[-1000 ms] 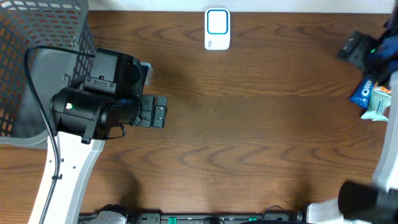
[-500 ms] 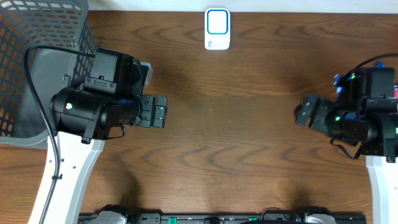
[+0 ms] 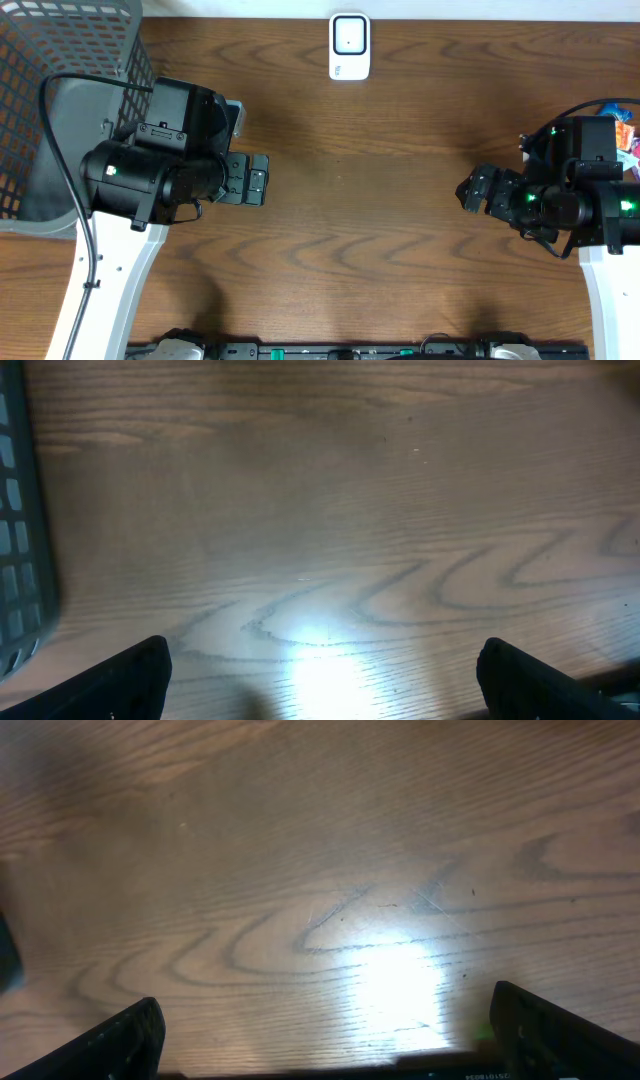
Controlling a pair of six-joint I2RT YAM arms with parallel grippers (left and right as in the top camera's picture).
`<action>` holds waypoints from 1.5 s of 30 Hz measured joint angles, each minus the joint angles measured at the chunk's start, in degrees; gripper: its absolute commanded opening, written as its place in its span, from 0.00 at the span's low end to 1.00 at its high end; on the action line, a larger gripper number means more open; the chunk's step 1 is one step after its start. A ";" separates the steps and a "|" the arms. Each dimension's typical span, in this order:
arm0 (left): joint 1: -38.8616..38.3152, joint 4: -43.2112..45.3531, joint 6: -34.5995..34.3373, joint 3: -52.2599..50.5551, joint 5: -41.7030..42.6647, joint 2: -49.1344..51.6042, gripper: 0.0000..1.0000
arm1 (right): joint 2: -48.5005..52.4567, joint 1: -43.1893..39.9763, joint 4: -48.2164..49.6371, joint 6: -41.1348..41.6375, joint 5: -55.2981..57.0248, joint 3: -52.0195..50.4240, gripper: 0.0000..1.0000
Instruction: Scan the item barcode
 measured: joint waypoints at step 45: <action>0.00 0.00 0.00 0.00 -0.02 0.00 0.98 | -51.84 0.09 82.12 -24.13 -16.02 -69.59 0.99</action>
